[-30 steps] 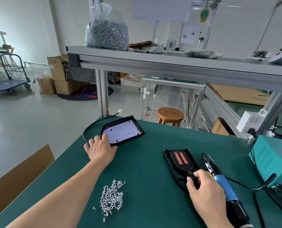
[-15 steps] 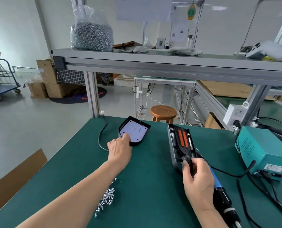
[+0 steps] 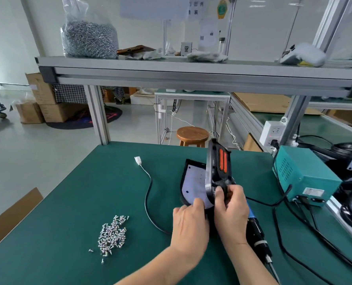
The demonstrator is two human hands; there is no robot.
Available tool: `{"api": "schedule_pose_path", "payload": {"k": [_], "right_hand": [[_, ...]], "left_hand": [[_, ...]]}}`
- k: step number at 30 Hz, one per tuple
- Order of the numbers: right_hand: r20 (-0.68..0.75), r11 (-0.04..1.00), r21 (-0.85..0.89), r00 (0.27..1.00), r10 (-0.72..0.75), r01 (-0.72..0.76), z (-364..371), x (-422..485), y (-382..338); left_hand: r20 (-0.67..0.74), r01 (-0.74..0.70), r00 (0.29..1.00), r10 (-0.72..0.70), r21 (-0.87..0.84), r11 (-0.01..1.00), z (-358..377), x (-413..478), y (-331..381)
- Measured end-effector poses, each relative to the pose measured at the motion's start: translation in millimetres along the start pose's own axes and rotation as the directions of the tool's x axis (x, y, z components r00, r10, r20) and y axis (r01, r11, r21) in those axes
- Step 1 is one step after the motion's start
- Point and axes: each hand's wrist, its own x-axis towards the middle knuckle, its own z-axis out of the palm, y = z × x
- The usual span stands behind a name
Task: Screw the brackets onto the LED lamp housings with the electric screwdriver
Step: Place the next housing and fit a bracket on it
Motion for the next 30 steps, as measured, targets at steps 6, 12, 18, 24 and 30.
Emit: {"api": "schedule_pose_path", "payload": {"k": [6,12,18,24,30], "right_hand": [[0.041,0.986,-0.135,0.995,-0.093,0.098,-8,-3,-9],[0.153,0.961,-0.267,0.988,-0.037,0.077,-9,-8,-10],[0.234,0.921,-0.366,0.971,-0.043,0.129,-15,-15,-21],[0.361,0.845,-0.471,0.929,-0.075,0.252,-23,-21,-37],[0.481,0.816,-0.465,0.872,-0.091,0.342,-43,-43,-48]], "left_hand": [[0.136,-0.056,0.988,0.067,-0.082,0.995,-4,-31,10],[-0.268,-0.024,0.962,-0.055,-0.283,0.959,-36,-20,-17],[0.242,0.402,0.915,-0.324,-0.468,0.787,-39,35,-46],[0.342,0.395,0.914,-0.218,-0.63,0.668,-24,23,-47],[0.349,0.392,0.916,-0.198,-0.675,0.625,-30,-1,-45]]}}
